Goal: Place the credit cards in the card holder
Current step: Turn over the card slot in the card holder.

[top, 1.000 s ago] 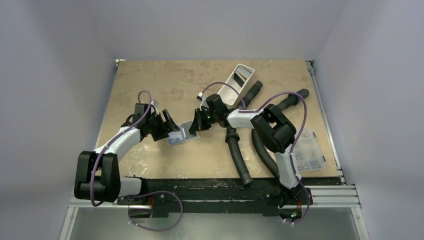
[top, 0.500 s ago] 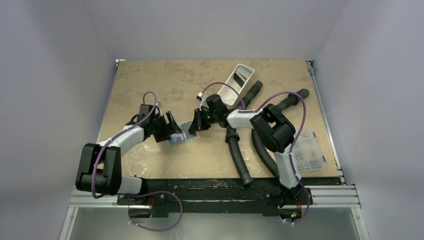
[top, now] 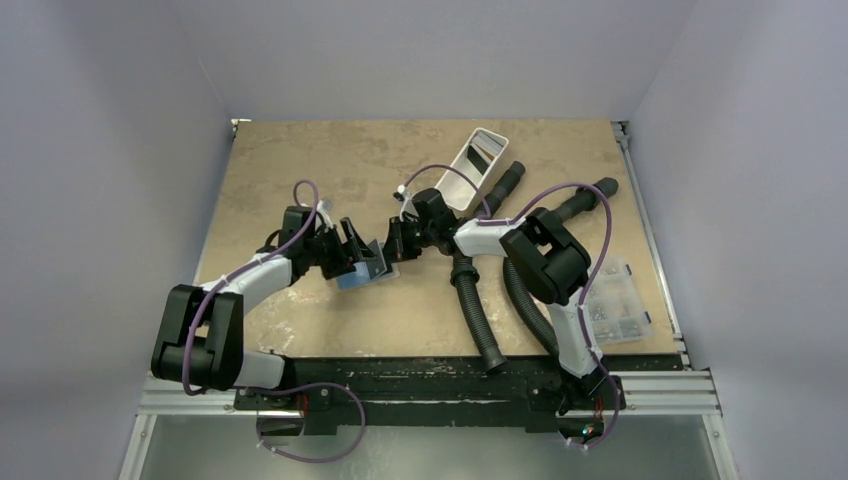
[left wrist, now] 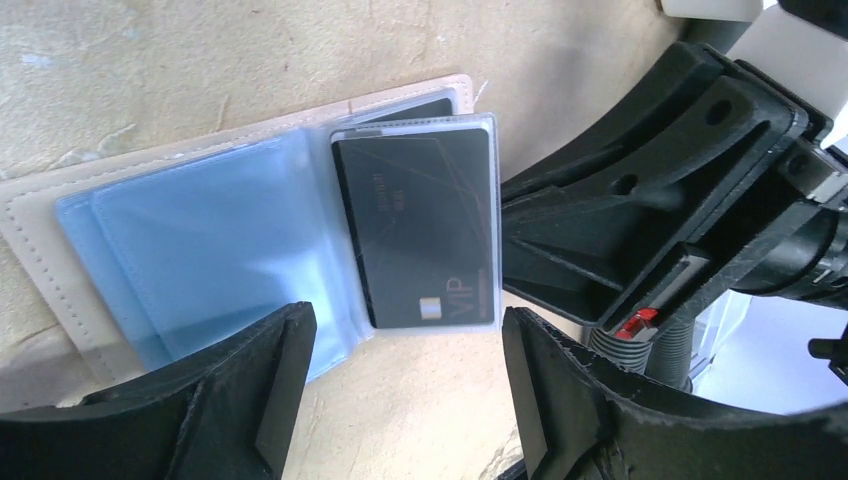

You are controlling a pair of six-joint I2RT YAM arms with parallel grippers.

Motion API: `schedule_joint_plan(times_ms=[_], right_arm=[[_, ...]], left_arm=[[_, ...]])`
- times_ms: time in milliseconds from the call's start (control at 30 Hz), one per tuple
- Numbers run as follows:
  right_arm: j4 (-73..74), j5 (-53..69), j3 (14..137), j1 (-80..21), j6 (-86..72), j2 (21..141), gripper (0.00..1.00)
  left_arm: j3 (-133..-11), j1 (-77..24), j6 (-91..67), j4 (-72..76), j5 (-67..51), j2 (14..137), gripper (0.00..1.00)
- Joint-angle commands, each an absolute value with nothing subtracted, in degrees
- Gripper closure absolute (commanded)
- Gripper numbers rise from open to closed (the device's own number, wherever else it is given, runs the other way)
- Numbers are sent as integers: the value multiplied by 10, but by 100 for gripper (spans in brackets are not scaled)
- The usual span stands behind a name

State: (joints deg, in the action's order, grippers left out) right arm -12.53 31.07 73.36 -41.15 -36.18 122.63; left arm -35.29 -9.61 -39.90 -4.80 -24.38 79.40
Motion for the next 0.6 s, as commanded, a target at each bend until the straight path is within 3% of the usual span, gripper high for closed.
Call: schedule_joint_plan(times_ms=[0, 333, 567], right_arm=[[-122, 305, 716, -403, -370, 1211, 88], [-95, 294, 696, -392, -351, 1167, 78], [64, 99, 734, -405, -238, 1094, 68]], left_arm=[[-363, -102, -405, -20, -258, 797, 27], [-382, -102, -382, -66, -230, 776, 27], [-420, -99, -353, -135, -180, 731, 29]])
